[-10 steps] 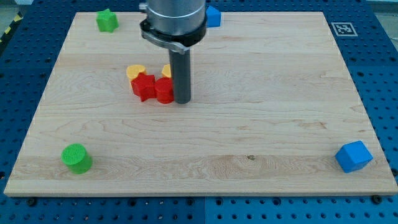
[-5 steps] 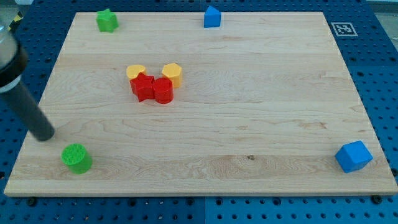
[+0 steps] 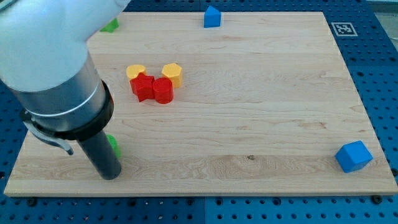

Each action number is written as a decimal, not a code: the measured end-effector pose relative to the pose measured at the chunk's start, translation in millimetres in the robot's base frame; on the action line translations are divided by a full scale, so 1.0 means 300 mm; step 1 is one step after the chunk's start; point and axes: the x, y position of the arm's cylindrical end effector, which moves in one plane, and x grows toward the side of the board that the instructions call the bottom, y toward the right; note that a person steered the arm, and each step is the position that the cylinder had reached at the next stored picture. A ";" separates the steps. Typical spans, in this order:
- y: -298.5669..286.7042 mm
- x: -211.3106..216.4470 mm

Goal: Slide the green circle towards the top right side

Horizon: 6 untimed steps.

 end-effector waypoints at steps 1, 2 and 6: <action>-0.145 -0.003; -0.219 -0.035; 0.128 -0.106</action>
